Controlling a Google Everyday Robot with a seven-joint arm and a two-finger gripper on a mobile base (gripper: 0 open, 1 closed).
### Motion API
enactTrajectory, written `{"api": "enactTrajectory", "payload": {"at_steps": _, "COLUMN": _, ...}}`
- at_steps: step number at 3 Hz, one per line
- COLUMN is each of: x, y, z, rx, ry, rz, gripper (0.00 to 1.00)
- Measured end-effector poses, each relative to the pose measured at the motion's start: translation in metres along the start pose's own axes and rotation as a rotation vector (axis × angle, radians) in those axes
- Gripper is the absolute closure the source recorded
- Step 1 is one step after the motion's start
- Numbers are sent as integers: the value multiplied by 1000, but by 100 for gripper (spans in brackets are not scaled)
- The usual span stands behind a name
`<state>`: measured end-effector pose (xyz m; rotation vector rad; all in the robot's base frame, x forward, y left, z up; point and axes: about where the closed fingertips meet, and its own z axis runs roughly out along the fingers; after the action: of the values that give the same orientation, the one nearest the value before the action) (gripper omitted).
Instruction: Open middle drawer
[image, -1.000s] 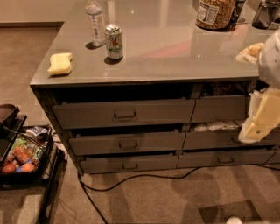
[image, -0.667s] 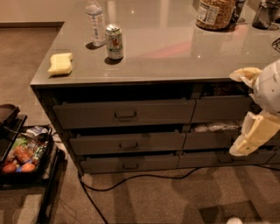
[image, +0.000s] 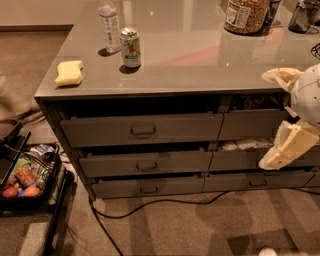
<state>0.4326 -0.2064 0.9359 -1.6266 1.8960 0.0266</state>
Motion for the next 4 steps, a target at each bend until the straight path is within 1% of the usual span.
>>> {"api": "enactTrajectory", "payload": {"at_steps": 1, "x": -4, "y": -8, "z": 28, "rx": -18, "ry": -61, "rz": -25, "gripper": 0}}
{"api": "enactTrajectory", "payload": {"at_steps": 2, "x": -28, "y": -16, "z": 106, "rx": -62, "ry": -190, "rz": -30, "gripper": 0}}
{"api": "enactTrajectory", "payload": {"at_steps": 3, "x": -60, "y": -46, "z": 202, "rx": -56, "ry": -268, "rz": -10, "gripper": 0}}
{"api": "enactTrajectory", "payload": {"at_steps": 4, "x": -90, "y": -56, "z": 233, "rx": -41, "ry": -302, "rz": -14, "gripper": 0}}
